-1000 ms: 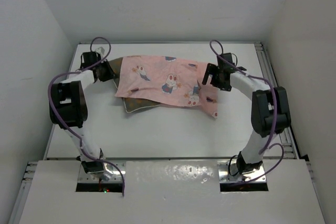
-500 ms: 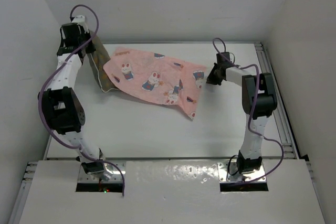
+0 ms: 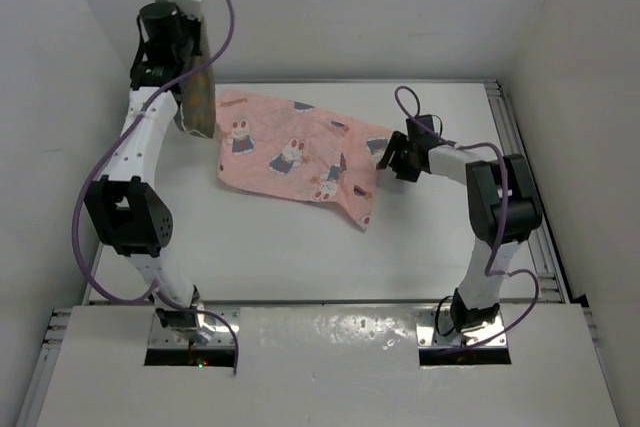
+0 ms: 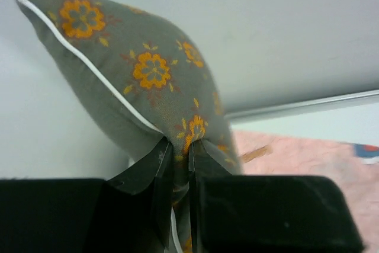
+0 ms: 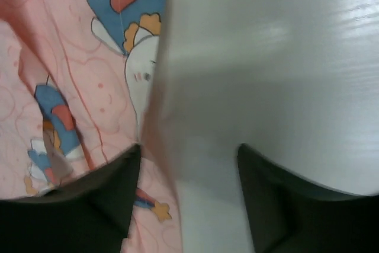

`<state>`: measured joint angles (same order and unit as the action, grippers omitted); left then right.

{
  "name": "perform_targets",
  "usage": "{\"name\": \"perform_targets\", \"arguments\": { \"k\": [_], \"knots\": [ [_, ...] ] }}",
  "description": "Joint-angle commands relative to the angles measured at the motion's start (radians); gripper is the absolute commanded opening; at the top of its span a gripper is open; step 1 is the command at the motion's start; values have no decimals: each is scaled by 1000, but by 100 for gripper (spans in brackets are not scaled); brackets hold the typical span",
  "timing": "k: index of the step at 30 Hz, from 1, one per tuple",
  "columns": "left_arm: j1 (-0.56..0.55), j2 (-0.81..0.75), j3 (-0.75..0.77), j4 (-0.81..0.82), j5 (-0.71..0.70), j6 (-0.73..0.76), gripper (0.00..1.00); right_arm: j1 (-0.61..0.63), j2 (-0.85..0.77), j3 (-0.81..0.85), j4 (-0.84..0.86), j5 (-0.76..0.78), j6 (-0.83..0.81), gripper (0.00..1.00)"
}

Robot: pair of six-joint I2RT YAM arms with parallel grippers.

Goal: Put the pillow into the pillowcase

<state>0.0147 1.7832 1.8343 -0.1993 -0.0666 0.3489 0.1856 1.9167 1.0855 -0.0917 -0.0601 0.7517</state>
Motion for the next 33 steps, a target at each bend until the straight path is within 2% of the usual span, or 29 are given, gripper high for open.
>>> {"name": "perform_targets", "arguments": {
  "k": [1,3,4,5,10,12,15,16,20,22,24,27,28,31,33],
  "knots": [
    [-165,-111,88,223,179,101,0,0,-146,-12,-26,11,-90,71],
    [-253,-111,95,163,281,93,0,-5,-203,-15,-25,14,-138,83],
    [-280,-102,103,129,310,87,0,-9,-262,-13,-26,11,-152,94],
    [-332,-97,123,109,336,79,0,-17,-295,-18,-28,8,-187,99],
    [-447,-15,236,51,507,-43,0,-63,-542,-71,-39,46,-230,99],
    [-490,30,267,66,549,-109,0,-81,-600,-81,-66,133,-216,99],
    [-524,82,269,106,559,-215,0,-124,-679,-52,-210,285,-167,99],
    [-532,93,234,121,553,-246,0,-132,-689,-30,-292,324,-157,99],
    [-579,131,102,260,545,-335,0,-161,-746,-9,-448,454,-78,99],
    [-614,165,45,302,524,-332,0,-167,-760,-3,-526,520,-28,99],
    [-637,192,-3,411,521,-311,0,-172,-786,4,-574,575,4,99],
    [-686,222,-91,553,524,-295,0,-170,-853,-33,-527,524,-24,99],
    [-711,226,-99,575,525,-289,0,-170,-869,-38,-469,499,-82,99],
    [-734,249,-78,629,602,-285,0,-164,-886,-18,-407,434,-179,99],
    [-743,257,-52,629,603,-259,0,-163,-866,22,-413,425,-216,99]
  ]
}}
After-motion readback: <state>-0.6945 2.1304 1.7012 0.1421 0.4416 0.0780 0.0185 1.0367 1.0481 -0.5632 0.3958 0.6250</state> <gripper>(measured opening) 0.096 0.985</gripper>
